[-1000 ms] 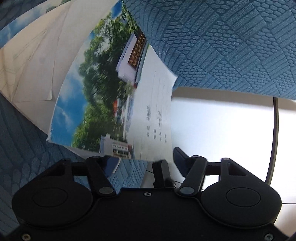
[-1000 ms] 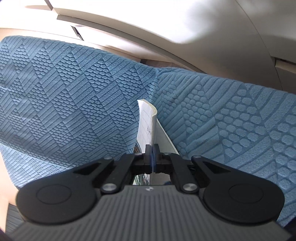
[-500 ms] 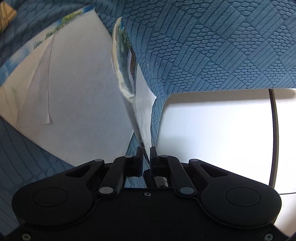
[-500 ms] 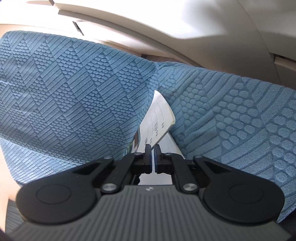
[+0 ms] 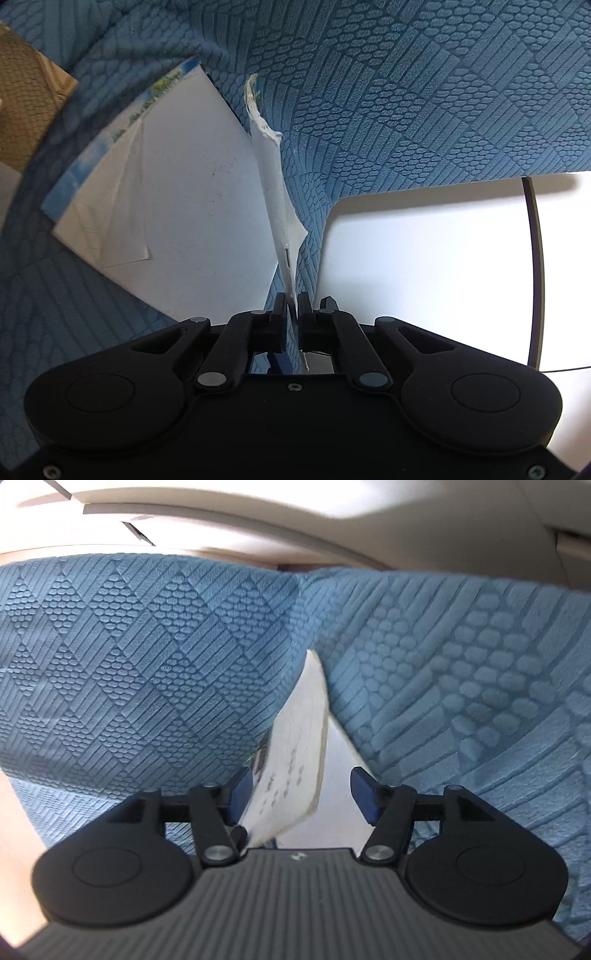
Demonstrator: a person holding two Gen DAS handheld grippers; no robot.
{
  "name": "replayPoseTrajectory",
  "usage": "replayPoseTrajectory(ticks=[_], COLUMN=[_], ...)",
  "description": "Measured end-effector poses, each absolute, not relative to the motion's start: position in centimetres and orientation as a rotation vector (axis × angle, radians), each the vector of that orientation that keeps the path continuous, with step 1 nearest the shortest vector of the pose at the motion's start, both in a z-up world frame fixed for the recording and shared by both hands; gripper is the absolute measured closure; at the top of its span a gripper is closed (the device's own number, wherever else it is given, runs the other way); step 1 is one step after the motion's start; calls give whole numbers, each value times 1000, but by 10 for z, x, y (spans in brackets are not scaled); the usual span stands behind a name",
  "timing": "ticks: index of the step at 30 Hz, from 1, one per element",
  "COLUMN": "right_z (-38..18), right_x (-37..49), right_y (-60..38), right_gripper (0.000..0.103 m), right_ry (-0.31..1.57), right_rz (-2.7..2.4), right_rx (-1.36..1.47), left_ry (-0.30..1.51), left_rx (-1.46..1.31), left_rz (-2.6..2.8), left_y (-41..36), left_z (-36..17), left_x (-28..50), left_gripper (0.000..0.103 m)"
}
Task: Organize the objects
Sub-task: 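Lift the postcards with both tools and carry them toward the book stack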
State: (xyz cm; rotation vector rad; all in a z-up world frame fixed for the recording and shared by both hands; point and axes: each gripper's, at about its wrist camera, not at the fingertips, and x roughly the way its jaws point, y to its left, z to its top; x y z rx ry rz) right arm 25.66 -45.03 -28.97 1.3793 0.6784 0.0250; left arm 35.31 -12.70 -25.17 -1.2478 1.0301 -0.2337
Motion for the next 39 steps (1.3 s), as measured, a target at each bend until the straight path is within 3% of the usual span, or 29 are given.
replayPoseTrajectory(ticks=[4, 6, 7, 8, 11, 17, 39], right_z=[-287, -286, -286, -284, -269, -234, -90], right_x=[263, 264, 264, 265, 264, 243, 175], right_y=[-444, -441, -440, -438, -426, -412, -338], right_gripper=[45, 58, 72, 80, 90, 96, 96], right_ry=[706, 720, 726, 733, 738, 655, 605], right_rz=[62, 65, 76, 92, 133, 182, 208], right_rx=[1330, 1323, 1317, 1304, 1212, 1164, 864], left_ry=[1025, 1020, 1019, 1019, 1014, 1016, 909], left_rx=[-1225, -1216, -1214, -1210, -1192, -1192, -1229], left_rz=[-232, -226, -227, -227, -219, -248, -356], left_y=[-113, -105, -102, -99, -90, -74, -10], left_z=[-240, -232, -229, -226, -218, -197, -102], left_x=[343, 336, 333, 330, 319, 296, 206], left_gripper=[99, 99, 99, 99, 98, 98, 98])
